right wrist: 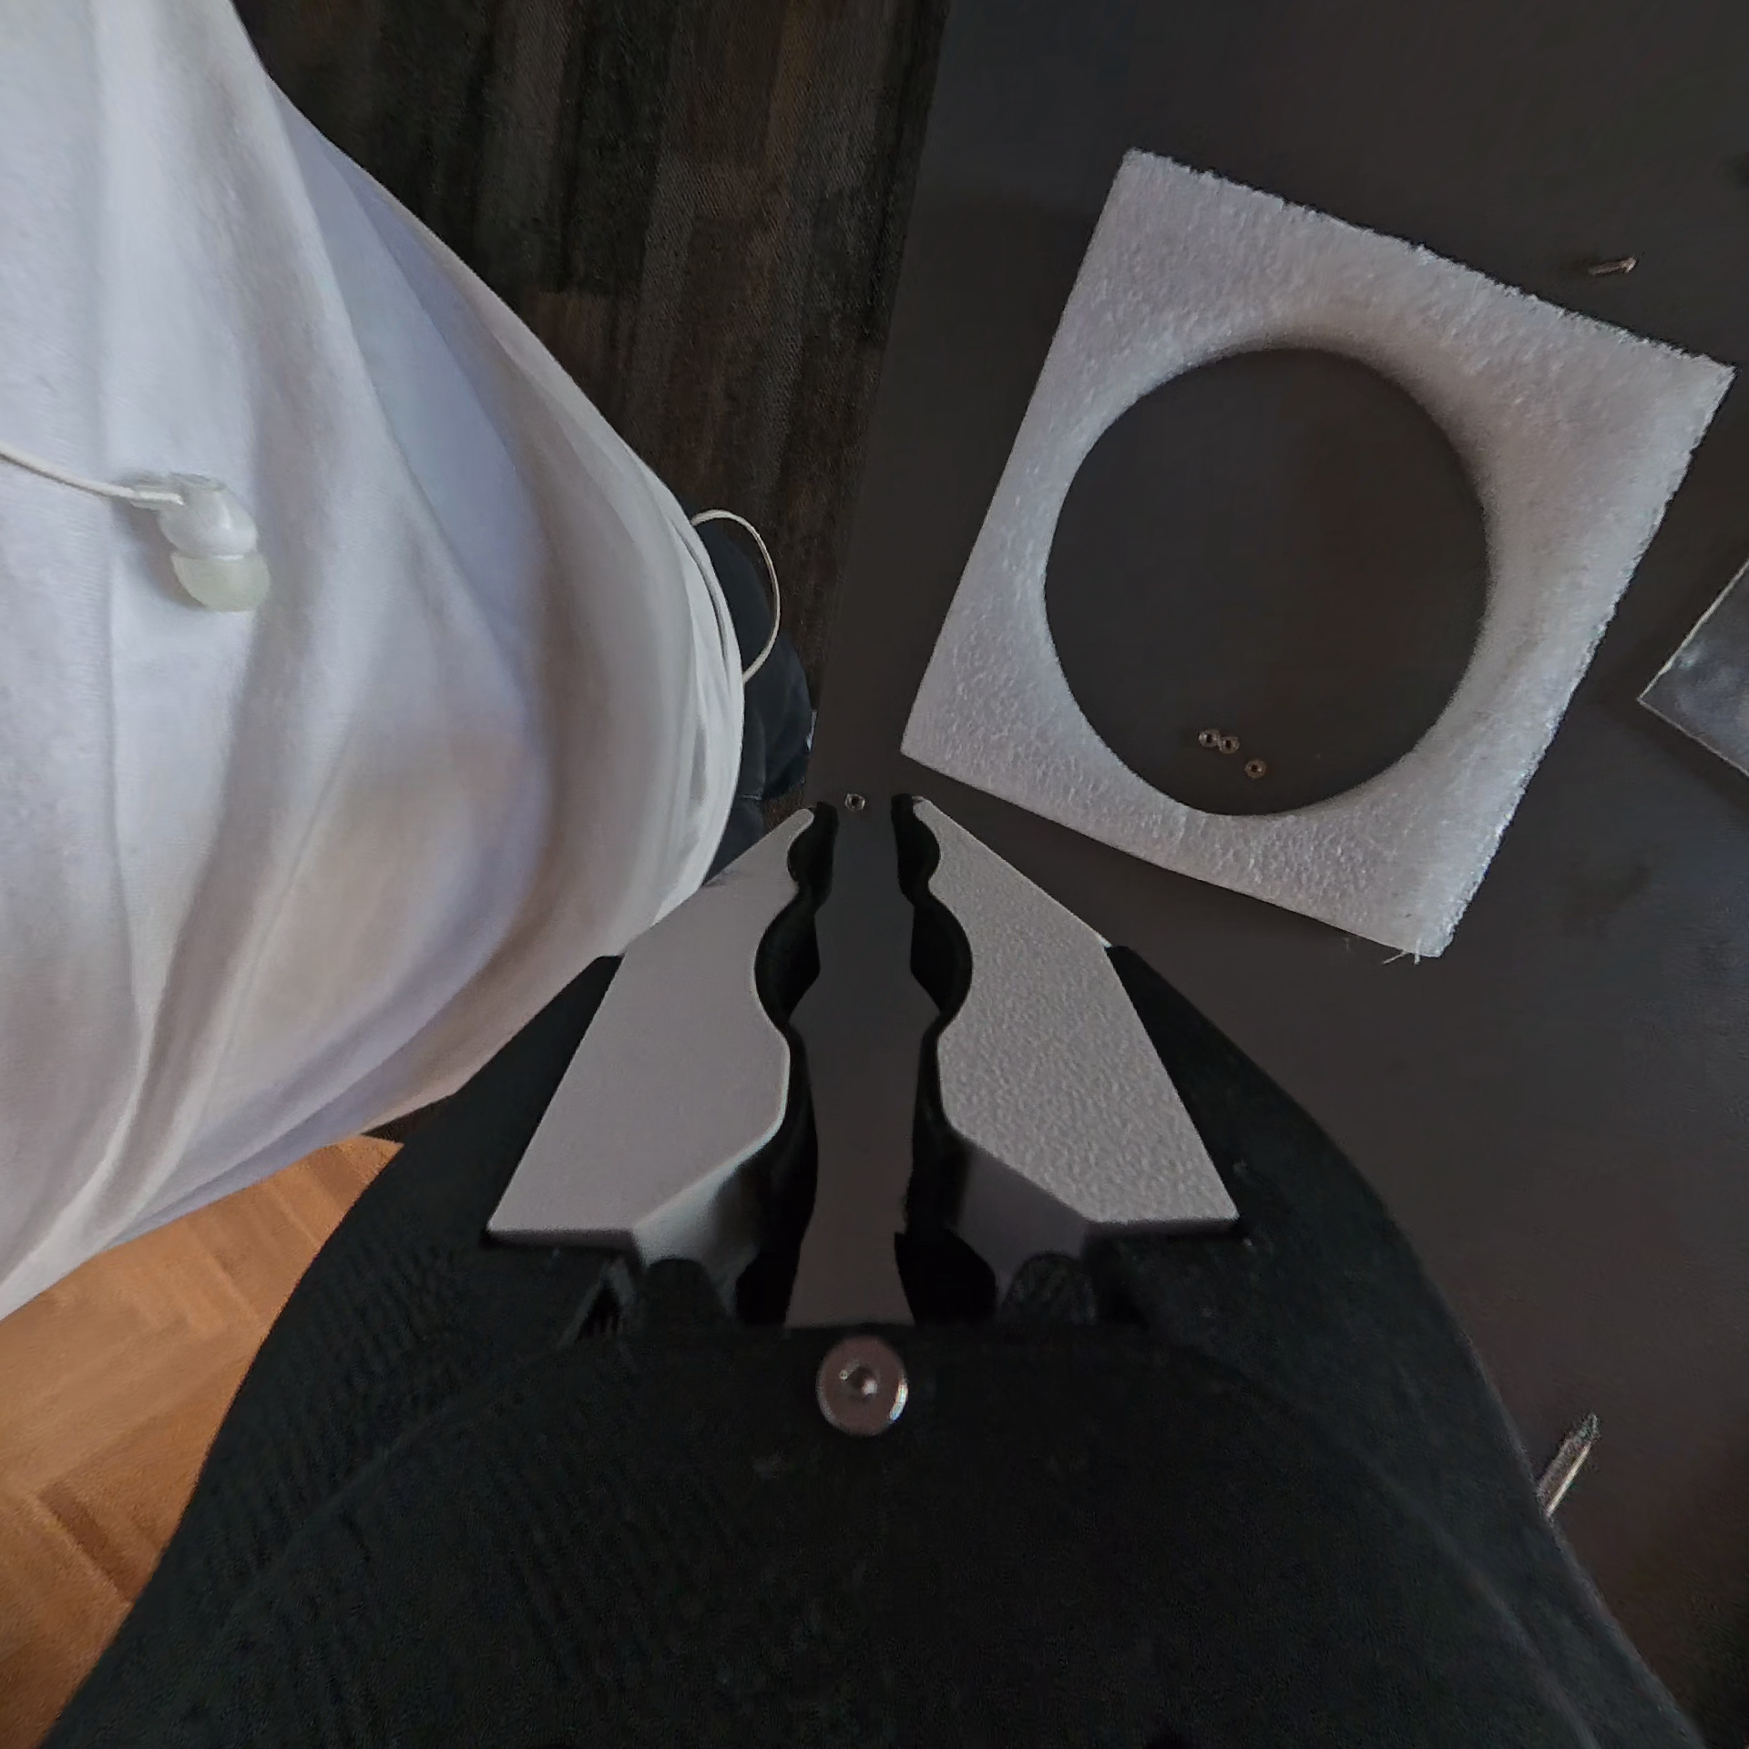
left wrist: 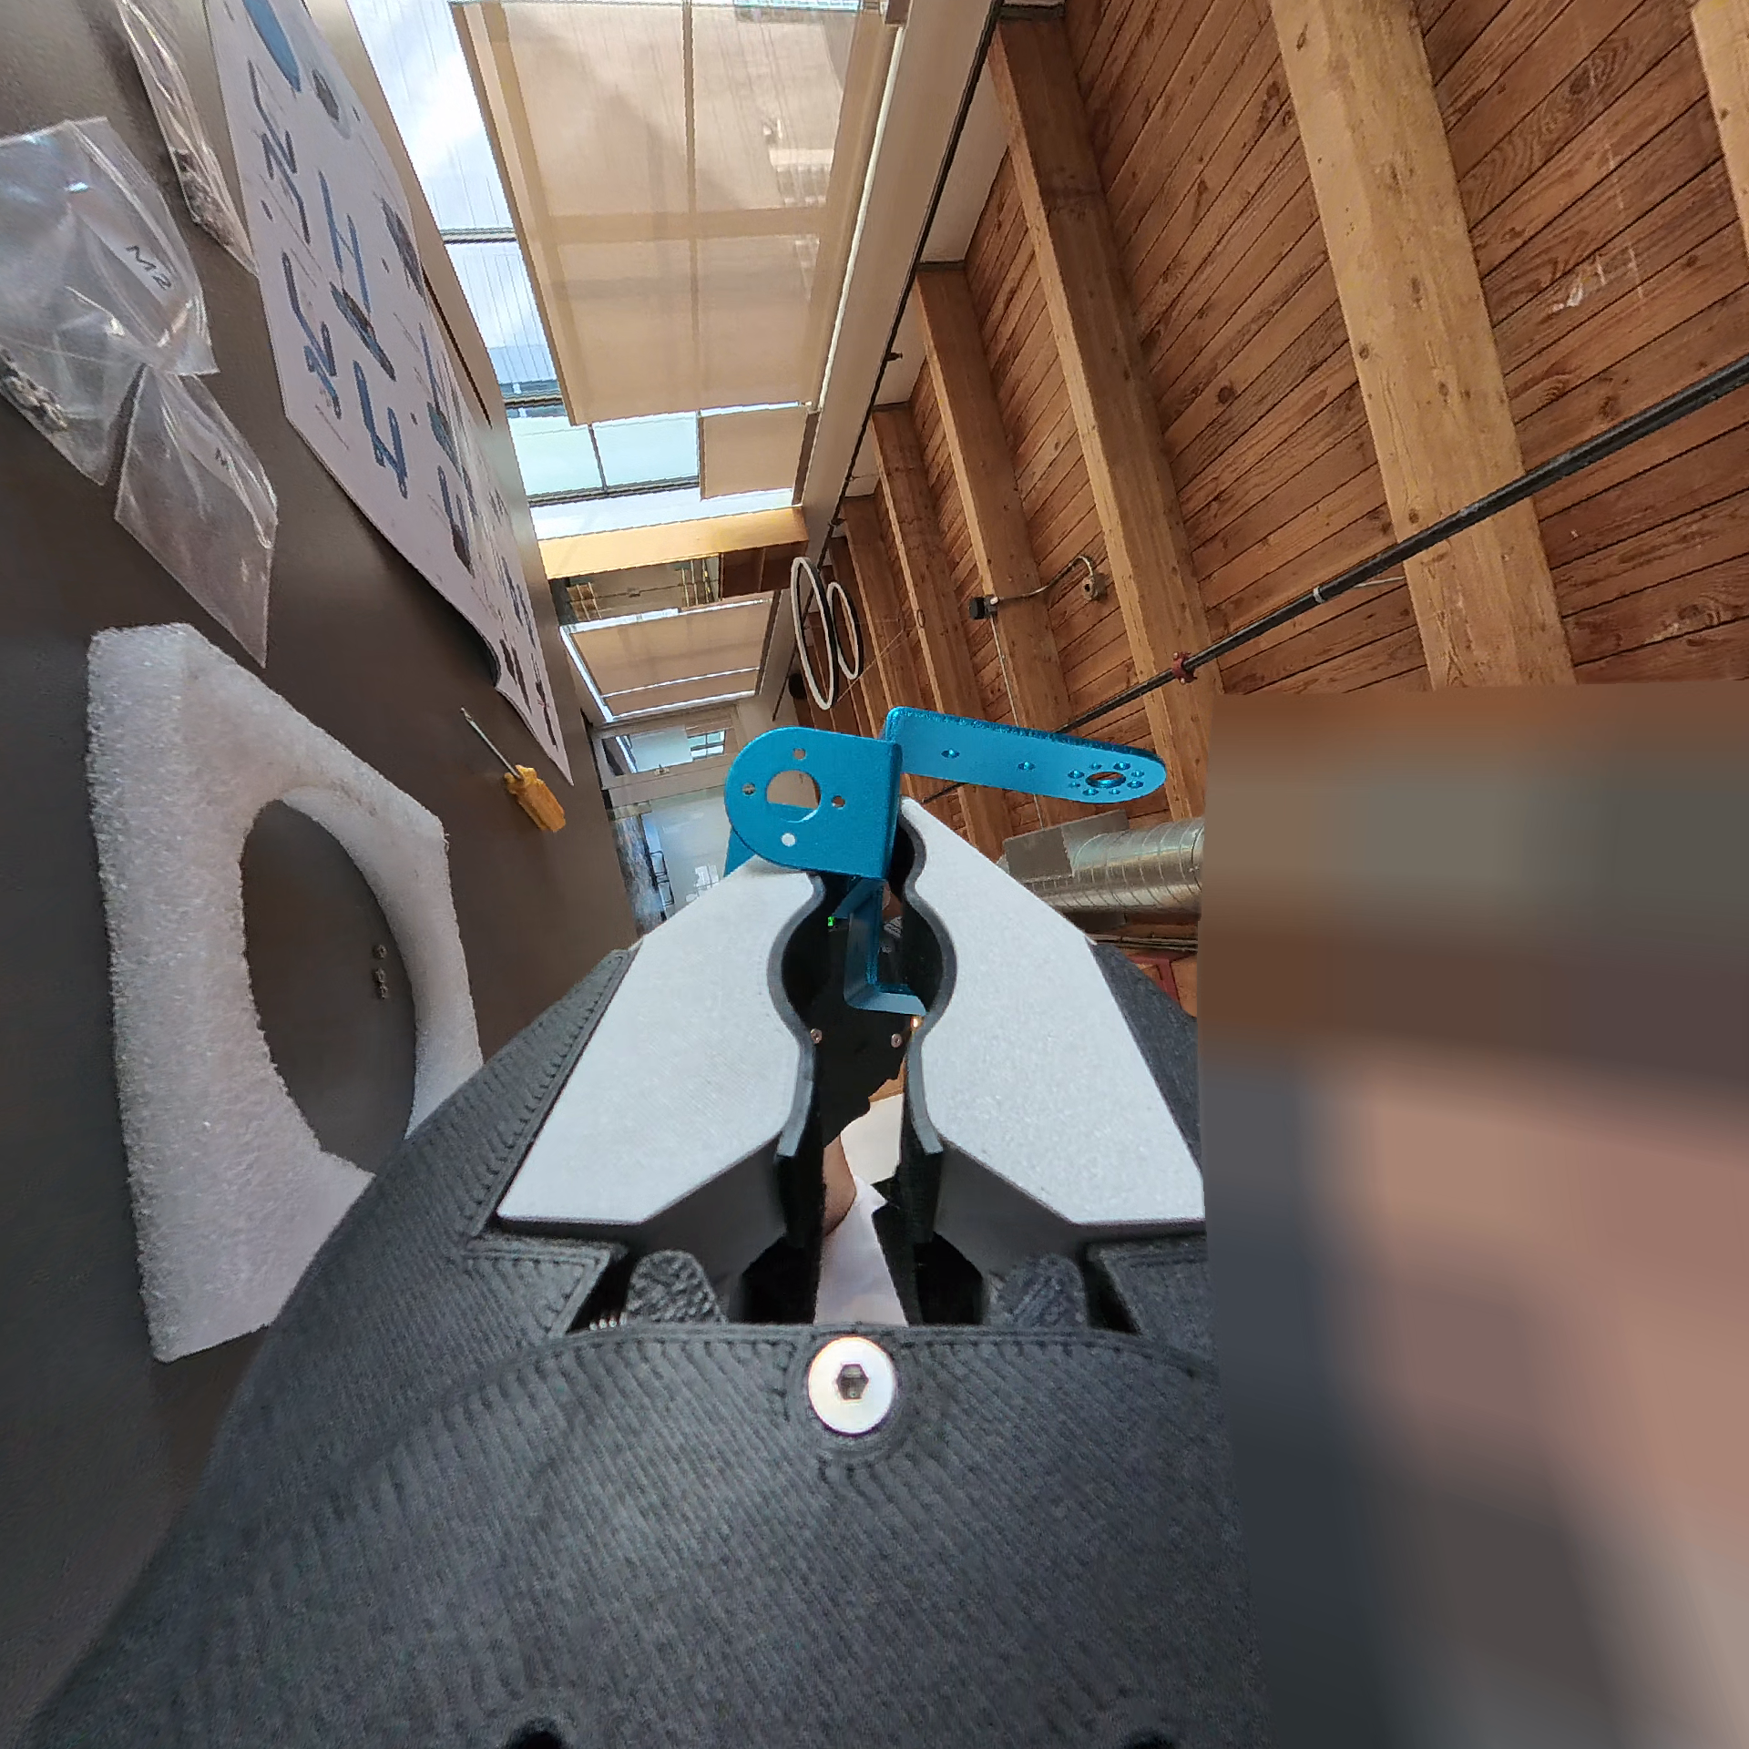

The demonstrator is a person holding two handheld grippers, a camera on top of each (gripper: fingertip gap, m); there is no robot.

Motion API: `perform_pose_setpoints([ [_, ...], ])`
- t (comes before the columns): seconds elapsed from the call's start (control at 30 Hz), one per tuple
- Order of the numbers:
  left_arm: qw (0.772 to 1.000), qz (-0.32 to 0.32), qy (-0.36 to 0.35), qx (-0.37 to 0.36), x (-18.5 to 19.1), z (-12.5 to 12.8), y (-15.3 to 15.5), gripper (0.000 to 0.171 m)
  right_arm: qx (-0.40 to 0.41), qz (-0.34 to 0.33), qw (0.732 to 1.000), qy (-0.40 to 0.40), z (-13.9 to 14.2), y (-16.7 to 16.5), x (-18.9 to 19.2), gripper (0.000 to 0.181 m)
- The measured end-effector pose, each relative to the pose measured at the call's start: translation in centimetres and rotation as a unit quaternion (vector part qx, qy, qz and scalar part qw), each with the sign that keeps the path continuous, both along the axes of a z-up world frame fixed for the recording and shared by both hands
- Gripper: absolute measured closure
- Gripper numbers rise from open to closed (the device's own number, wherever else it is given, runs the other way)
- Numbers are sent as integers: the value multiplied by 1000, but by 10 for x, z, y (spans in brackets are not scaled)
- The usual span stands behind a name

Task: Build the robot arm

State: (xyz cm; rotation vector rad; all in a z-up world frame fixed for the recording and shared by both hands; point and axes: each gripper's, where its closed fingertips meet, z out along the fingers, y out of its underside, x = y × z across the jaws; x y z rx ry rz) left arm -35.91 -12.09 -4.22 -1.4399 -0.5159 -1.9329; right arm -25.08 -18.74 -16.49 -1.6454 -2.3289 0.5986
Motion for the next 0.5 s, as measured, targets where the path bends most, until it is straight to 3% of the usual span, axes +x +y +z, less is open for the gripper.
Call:
perform_pose_setpoints([
  [0.5, 1000, 2, -13, 6, 2, 2, -11, 166, 46, -31, 997, -51, -7, -1, -2, 174],
])
